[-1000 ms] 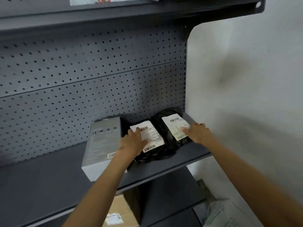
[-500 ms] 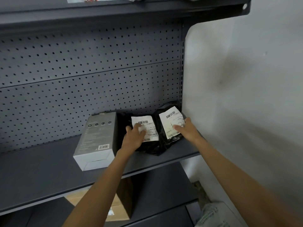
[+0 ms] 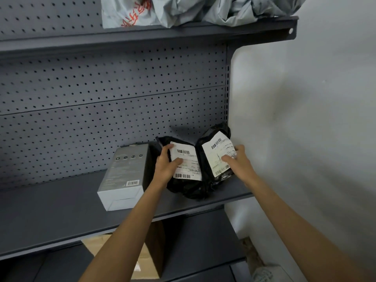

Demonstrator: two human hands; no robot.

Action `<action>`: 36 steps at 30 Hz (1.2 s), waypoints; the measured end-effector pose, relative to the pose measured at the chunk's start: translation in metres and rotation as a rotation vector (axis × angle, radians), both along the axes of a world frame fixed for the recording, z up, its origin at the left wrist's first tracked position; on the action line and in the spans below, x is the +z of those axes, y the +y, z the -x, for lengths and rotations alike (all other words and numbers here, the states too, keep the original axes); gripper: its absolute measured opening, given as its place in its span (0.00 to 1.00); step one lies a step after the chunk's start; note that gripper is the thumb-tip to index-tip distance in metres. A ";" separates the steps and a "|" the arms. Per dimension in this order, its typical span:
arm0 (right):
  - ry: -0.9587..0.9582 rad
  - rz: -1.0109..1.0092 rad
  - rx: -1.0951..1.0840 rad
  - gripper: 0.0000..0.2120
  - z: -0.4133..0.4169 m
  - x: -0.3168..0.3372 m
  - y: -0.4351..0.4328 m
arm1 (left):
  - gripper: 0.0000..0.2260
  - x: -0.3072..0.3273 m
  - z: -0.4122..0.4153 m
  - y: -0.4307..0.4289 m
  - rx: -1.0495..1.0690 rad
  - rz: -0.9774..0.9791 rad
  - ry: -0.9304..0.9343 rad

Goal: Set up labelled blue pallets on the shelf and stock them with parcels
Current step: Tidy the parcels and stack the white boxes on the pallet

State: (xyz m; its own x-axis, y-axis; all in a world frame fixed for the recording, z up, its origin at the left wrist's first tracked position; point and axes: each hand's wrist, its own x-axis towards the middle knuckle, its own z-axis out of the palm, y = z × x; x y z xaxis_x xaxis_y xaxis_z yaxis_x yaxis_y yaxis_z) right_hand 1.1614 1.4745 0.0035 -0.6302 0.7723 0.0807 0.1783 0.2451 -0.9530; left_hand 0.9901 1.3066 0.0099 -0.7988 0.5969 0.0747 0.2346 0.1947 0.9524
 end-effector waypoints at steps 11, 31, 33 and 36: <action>0.197 -0.137 0.166 0.17 0.051 0.066 -0.062 | 0.23 0.082 0.025 -0.107 0.229 -0.033 0.364; 0.323 -0.043 0.968 0.13 0.244 0.118 -0.403 | 0.22 0.115 0.051 -0.508 1.031 -0.012 0.462; 0.331 -0.027 1.014 0.13 0.258 0.123 -0.444 | 0.23 0.117 0.050 -0.550 1.075 -0.004 0.454; 0.346 -0.034 1.080 0.13 0.279 0.132 -0.507 | 0.26 0.123 0.052 -0.614 1.154 0.013 0.466</action>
